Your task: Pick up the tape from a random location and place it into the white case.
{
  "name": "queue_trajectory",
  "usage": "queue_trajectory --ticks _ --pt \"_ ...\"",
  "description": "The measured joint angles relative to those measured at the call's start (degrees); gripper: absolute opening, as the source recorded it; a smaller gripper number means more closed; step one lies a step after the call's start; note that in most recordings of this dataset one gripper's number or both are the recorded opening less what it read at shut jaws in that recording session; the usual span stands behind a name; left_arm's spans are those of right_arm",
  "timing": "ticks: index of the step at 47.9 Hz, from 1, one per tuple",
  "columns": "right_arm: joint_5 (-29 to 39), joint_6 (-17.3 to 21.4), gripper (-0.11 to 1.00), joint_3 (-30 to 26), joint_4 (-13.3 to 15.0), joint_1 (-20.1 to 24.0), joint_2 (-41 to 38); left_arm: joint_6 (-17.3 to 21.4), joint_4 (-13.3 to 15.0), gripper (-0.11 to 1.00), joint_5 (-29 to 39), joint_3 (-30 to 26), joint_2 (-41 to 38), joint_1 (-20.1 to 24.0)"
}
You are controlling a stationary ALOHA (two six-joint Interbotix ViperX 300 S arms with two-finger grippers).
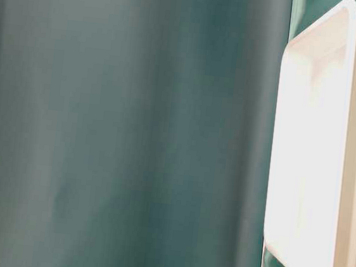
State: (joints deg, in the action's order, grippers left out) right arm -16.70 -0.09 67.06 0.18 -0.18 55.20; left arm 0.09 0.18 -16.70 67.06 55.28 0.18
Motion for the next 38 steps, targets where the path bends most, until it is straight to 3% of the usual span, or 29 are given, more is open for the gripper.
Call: queue_trajectory --ticks 9,23,26,29,38 --pt "3.8 0.1 0.0 -0.2 0.0 -0.3 0.0 -0.1 0.0 0.02 4.9 -0.1 -0.2 -0.1" --pt "6.8 1.4 0.0 -0.6 0.0 -0.5 0.0 0.3 0.1 0.04 5.1 -0.1 -0.4 0.1" --pt "7.0 1.4 0.01 -0.6 0.1 -0.4 0.0 0.3 0.1 0.13 5.1 -0.1 -0.6 0.2" --pt "7.2 1.5 0.11 -0.7 0.1 -0.4 0.0 0.3 0.1 0.26 5.1 -0.1 -0.9 0.2" --pt "8.4 1.7 0.69 -1.2 -0.2 -0.5 0.0 0.3 0.1 0.82 5.1 -0.1 -1.1 0.2"
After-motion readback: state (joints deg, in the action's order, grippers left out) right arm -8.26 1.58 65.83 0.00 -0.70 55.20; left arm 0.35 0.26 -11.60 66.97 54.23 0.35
